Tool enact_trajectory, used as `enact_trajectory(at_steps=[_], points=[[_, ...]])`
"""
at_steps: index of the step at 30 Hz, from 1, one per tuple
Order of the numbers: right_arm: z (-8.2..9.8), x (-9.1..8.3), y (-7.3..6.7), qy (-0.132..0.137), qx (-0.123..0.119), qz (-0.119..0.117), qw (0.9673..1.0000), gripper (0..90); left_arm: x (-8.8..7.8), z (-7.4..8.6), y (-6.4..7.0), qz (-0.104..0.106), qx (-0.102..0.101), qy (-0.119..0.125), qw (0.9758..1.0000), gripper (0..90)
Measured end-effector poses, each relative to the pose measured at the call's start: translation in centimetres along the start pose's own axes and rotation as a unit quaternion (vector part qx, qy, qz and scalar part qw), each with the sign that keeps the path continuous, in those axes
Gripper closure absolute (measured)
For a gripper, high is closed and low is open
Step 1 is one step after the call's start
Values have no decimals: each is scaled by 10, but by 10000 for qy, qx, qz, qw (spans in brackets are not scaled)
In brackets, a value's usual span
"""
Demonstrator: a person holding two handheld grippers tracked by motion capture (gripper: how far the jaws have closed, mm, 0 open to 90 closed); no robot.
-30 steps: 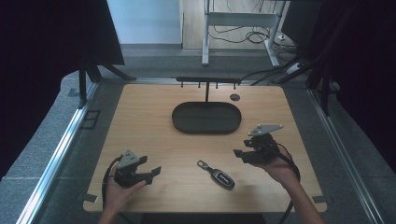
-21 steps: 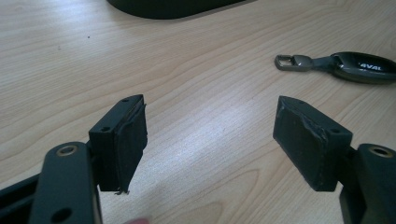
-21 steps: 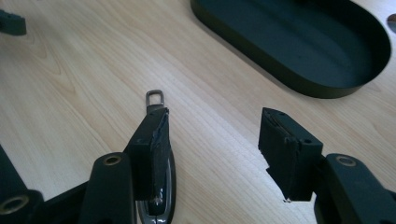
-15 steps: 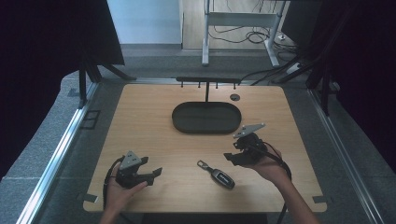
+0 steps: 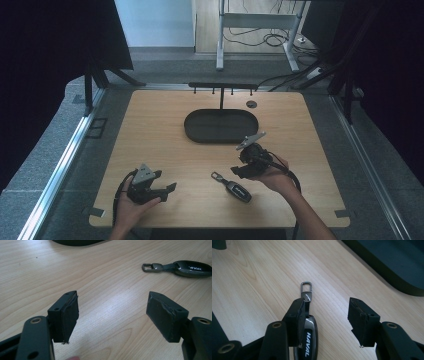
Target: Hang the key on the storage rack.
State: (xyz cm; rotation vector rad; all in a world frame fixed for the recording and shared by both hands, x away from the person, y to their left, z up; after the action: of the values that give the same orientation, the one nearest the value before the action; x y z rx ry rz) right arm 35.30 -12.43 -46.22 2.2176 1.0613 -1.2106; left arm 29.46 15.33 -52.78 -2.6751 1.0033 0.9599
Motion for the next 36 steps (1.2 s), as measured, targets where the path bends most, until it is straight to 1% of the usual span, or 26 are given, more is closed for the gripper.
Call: enact_trajectory(at_steps=[4,7,10,14,18,22,25,29,36], points=[[-1,11,-3,-150,-22,-80,9999,492,0,0,-1,-7,-16,-9,10000,267],[-2,16,-5,-209,-55,-149,9997,514,0,0,-1,-7,-45,-4,10000,266],[-3,19,-7,-265,-63,-205,9994,524,1,0,0,-10,-38,-17,10000,266],[-4,19,-9,-279,-101,-194,9994,533,1,0,1,-8,-34,-13,10000,266],[-4,21,-8,-287,-62,-209,9993,548,2,0,2,-19,-29,-20,10000,264],[-5,27,-10,-373,-104,-266,9989,573,2,1,1,-19,-43,-29,10000,263],[-5,34,-14,-515,-143,-337,9980,591,3,2,1,-17,-48,-56,10000,263],[-5,42,-17,-698,-160,-357,9968,612,3,3,1,-11,-52,-70,10000,262],[-2,53,-20,-967,-187,-390,9944,614,3,3,1,-4,-55,-74,10000,261]])
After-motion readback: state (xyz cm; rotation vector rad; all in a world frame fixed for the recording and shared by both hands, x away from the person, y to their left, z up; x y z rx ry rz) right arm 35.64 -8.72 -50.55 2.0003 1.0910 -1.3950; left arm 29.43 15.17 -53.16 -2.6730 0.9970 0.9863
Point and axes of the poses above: each handheld gripper's, and its own axes: x roughly forward along the jaws, z roughly out of its underside, y roughly to its right, the point moved 7 cm from there along x, roughly forward along the jaws, and after that the axes turned 1 degree about x, right-handed, at the moved point
